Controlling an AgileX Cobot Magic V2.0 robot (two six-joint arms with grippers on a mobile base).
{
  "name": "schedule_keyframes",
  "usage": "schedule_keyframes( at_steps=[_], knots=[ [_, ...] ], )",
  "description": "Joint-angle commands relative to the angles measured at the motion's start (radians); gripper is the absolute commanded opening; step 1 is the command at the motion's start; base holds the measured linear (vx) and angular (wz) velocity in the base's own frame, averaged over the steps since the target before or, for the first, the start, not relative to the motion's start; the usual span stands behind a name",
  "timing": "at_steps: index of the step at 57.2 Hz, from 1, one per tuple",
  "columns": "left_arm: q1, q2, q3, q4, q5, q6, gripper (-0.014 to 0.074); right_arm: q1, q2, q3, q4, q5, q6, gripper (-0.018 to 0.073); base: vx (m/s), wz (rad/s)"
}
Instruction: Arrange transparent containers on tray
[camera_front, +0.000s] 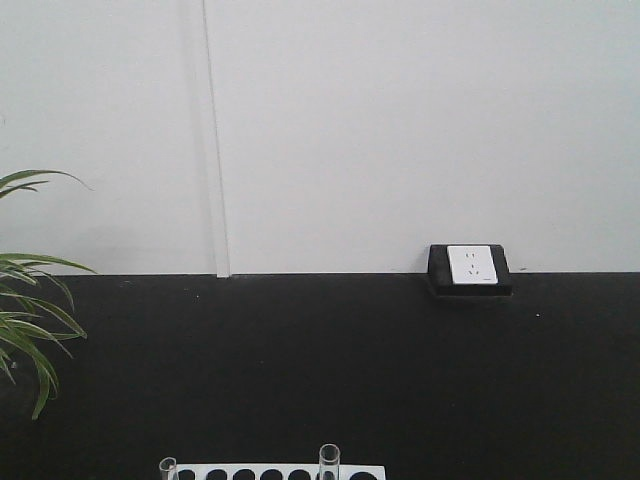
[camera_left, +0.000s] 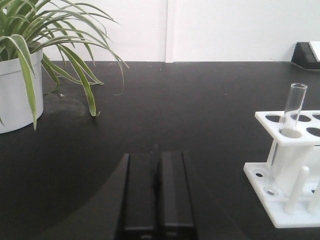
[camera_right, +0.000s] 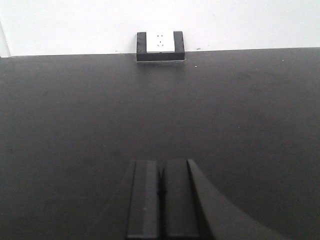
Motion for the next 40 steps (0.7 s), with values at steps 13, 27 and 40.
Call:
schedule_keyframes(
  at_steps=[13, 27, 40],
  knots=[
    [-0.005, -0.023, 0.033, 0.047, -0.122, 0.007, -0.0006, -0.003, -0.007, 0.008, 0.051, -0.143, -0.002, -0.0011, 0.00, 0.00],
    [-0.005, -0.023, 0.028, 0.047, -0.213, 0.005, -0.0006, -0.003, -0.007, 0.008, 0.105, -0.246, -0.004, -0.0011, 0.00, 0.00],
    [-0.005, -0.022, -0.004, 0.047, -0.521, -0.010, -0.0006, -0.003, -0.006, -0.037, 0.105, -0.372, -0.003, -0.0011, 0.00, 0.00]
  ],
)
